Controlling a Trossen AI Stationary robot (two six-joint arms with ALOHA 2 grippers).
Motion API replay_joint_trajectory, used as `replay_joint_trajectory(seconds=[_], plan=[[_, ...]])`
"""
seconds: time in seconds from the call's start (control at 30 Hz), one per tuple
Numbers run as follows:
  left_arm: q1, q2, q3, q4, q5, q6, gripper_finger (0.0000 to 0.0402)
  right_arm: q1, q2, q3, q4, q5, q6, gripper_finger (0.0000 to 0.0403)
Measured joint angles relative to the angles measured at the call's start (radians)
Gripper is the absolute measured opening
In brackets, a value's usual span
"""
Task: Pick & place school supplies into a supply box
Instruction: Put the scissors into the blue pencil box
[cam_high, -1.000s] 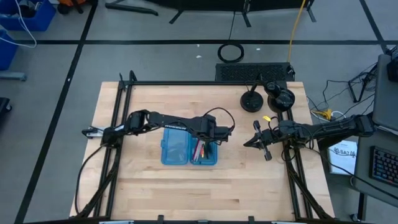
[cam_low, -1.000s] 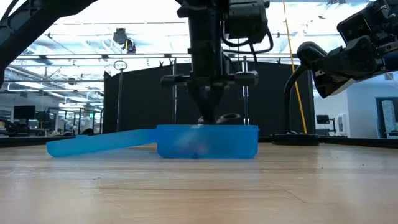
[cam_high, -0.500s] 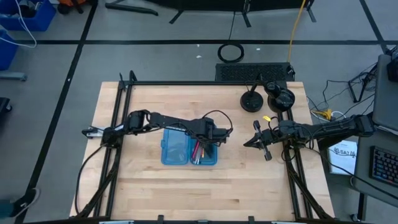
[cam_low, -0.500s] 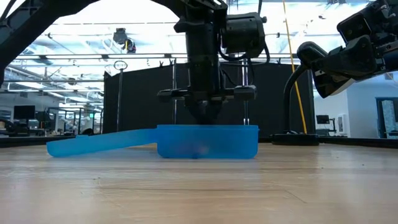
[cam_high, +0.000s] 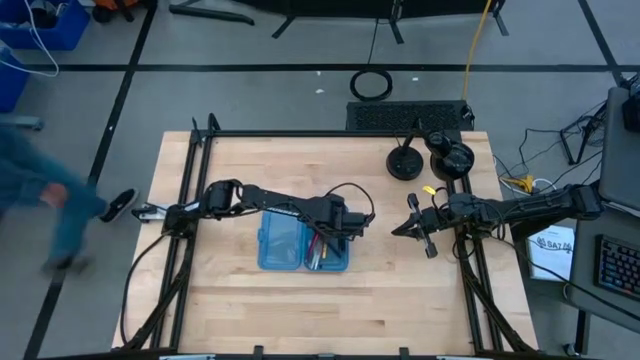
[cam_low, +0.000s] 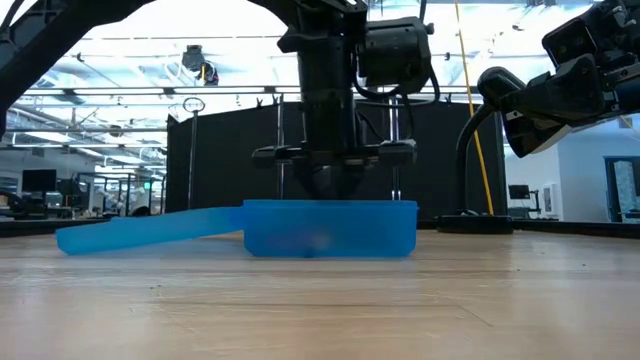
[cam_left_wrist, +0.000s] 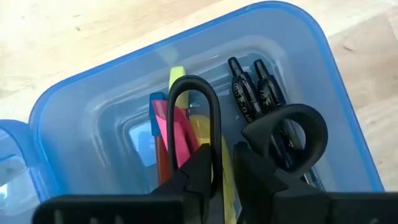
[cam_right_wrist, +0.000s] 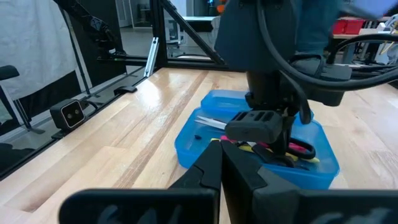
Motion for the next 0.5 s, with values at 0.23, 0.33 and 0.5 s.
replay_joint_trajectory(seconds=[0.23, 0.33, 0.5], plan=[[0.000, 0.002, 0.028, -0.013, 0.001, 0.040, 0.0086, 0.000, 0.000, 0.000, 0.000, 0.000, 0.000, 0.0000], [0.001, 0.002, 0.072, -0.038, -0.008, 0.071, 0.0087, 0.000, 0.000, 0.000, 0.000, 0.000, 0.000, 0.0000], [0.000, 0.002, 0.142, -0.096, -0.074, 0.093, 0.0087, 0.000, 0.000, 0.000, 0.000, 0.000, 0.000, 0.0000]])
